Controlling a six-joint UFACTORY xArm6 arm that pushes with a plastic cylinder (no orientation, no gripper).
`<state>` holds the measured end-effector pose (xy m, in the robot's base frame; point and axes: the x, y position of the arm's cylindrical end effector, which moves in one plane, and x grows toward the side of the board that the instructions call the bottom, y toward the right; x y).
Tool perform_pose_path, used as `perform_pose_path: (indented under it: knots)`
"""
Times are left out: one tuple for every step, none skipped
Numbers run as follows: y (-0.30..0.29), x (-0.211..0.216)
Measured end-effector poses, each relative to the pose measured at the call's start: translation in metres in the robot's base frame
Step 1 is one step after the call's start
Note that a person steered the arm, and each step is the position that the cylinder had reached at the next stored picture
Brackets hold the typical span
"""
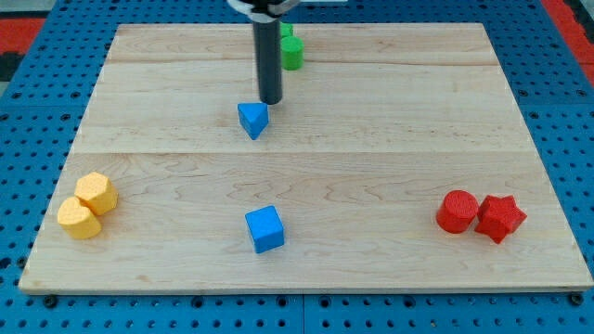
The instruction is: Move the triangle to the top right of the cube
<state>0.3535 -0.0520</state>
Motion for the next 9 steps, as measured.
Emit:
perform_pose_path:
  knots:
    - [0.0, 0.042]
    - [-0.003, 0.082]
    - [-0.024, 0.058]
    - [-0.066, 0.053]
    - [-0.091, 0.08]
    - [-0.045, 0.103]
    - [-0.013, 0.084]
    - [-0.01, 0.054]
    - [0.044, 0.065]
